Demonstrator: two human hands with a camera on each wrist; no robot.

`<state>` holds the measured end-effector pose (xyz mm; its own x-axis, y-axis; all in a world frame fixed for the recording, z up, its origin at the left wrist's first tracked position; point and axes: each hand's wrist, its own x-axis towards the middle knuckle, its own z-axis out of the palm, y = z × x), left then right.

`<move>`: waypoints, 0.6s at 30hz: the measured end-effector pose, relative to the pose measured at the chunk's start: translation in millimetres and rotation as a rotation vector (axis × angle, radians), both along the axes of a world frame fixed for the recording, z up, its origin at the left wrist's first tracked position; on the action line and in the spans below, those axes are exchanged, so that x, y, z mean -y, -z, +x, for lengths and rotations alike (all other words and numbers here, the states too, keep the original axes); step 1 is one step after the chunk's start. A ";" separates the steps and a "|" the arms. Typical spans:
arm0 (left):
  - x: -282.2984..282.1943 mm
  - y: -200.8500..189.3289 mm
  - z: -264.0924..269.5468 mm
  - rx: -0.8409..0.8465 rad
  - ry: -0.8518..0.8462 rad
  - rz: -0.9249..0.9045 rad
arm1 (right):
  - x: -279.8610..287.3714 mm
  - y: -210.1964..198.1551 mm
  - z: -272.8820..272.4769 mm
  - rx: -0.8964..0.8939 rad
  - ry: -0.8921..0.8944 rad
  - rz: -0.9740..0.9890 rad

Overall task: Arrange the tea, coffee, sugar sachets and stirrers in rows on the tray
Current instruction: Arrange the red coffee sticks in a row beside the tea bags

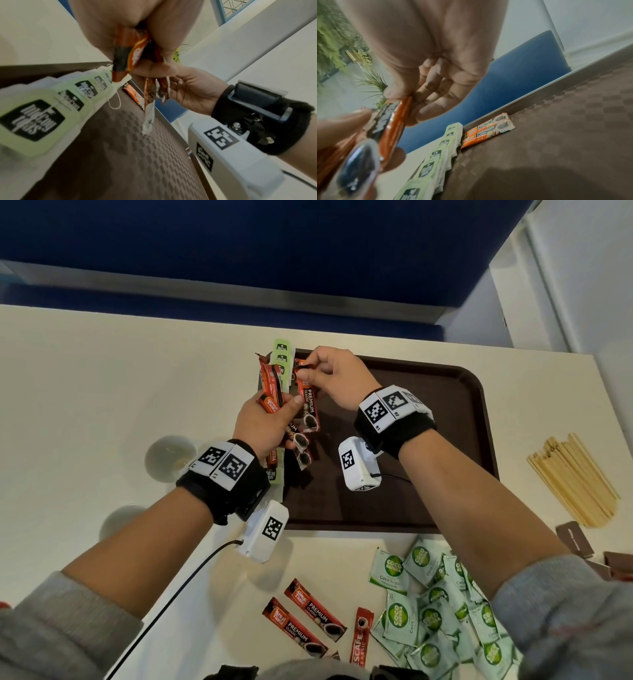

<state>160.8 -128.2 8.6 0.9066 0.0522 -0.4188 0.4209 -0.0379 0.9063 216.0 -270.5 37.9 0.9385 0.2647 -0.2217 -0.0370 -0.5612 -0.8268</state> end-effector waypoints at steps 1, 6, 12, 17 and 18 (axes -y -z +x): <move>-0.7 -0.3 0.2 0.001 0.002 0.002 | 1.2 -0.4 0.2 0.005 -0.004 -0.001; -3.6 -4.5 1.7 0.008 -0.017 0.022 | 4.9 -2.1 -1.7 0.013 -0.101 -0.063; -3.7 -5.1 2.0 -0.030 0.001 0.008 | 3.2 -4.3 -3.2 -0.060 -0.230 -0.127; -4.6 -1.2 5.7 -0.043 -0.044 0.076 | 8.0 -3.0 -3.4 -0.092 -0.199 -0.101; -4.8 0.2 6.6 -0.044 -0.054 0.095 | 9.5 -2.4 -2.8 -0.114 -0.209 -0.117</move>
<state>167.5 -123.4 8.4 0.8823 0.1419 -0.4487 0.4637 -0.0993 0.8804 213.1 -280.1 40.3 0.8335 0.4162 -0.3633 0.0006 -0.6583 -0.7527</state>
